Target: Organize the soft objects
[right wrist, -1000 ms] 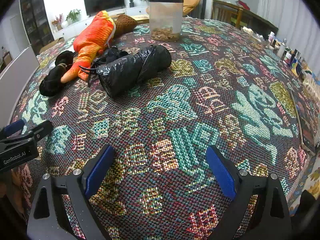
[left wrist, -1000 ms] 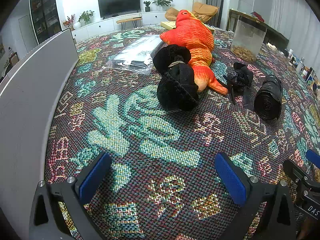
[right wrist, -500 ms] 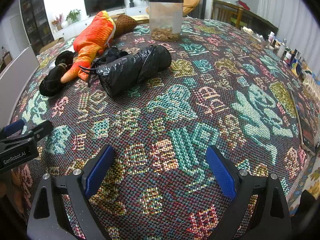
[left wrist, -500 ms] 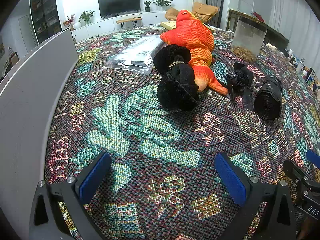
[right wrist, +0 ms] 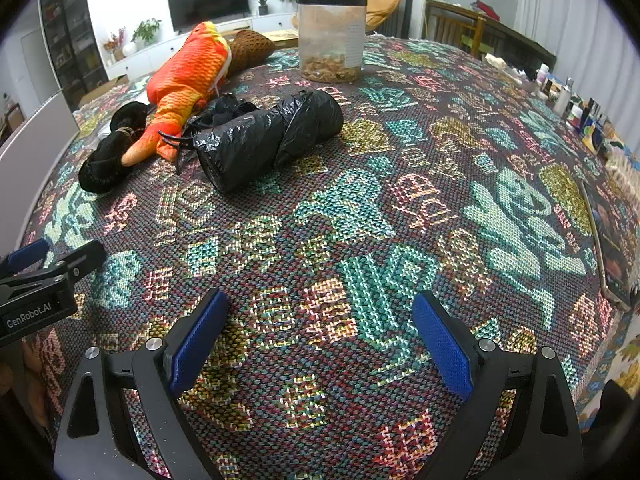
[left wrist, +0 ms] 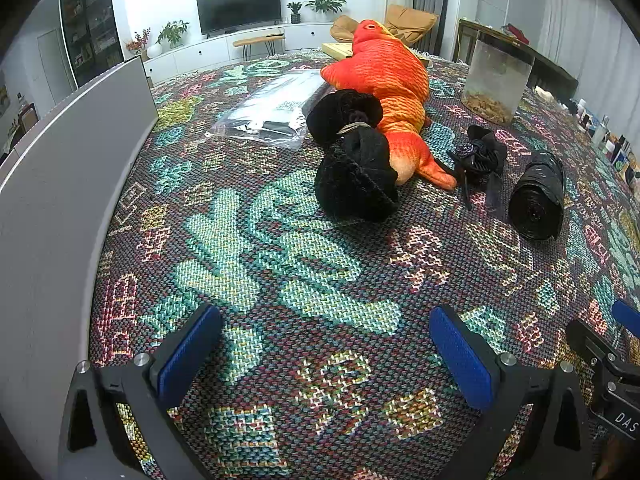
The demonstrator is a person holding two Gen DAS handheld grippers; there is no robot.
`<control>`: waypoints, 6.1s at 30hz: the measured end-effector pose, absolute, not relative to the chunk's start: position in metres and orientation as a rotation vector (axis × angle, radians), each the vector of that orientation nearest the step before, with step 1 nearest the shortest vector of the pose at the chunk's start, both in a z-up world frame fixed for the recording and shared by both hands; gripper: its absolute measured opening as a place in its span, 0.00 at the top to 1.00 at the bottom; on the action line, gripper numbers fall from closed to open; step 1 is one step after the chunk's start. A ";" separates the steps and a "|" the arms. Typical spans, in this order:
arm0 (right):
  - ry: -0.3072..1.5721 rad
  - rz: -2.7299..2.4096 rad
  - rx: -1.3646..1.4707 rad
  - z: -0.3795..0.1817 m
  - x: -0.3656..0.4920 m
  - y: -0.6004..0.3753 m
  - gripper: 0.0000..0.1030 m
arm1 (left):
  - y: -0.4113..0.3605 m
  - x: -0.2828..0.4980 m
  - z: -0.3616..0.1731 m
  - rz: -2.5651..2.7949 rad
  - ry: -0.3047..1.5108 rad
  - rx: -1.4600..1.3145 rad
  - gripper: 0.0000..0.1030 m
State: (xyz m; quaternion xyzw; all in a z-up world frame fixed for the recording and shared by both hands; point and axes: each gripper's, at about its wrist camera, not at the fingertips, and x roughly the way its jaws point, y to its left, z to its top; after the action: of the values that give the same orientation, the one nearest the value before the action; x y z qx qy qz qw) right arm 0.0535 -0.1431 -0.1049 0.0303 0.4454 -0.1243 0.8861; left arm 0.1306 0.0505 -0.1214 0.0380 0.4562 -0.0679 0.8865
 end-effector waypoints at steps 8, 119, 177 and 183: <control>0.926 -0.257 0.062 -0.105 0.054 -0.143 0.07 | 0.051 0.131 -0.121 -0.141 0.949 0.079 0.00; 0.911 -0.279 0.079 -0.103 0.093 -0.186 0.06 | 0.056 0.208 -0.100 -0.203 0.976 -0.195 0.77; 1.016 -0.140 0.438 -0.082 0.216 -0.250 0.47 | 0.065 0.129 -0.106 -0.204 1.019 0.023 0.72; 0.925 -0.106 0.360 -0.043 0.183 -0.232 0.61 | 0.087 0.104 -0.073 -0.293 0.965 -0.189 0.72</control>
State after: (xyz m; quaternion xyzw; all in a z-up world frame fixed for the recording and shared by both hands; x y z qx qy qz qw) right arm 0.1827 -0.2321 -0.0433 0.1724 0.4436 -0.0506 0.8780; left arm 0.1044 0.0872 -0.0726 -0.0906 0.4615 -0.1402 0.8713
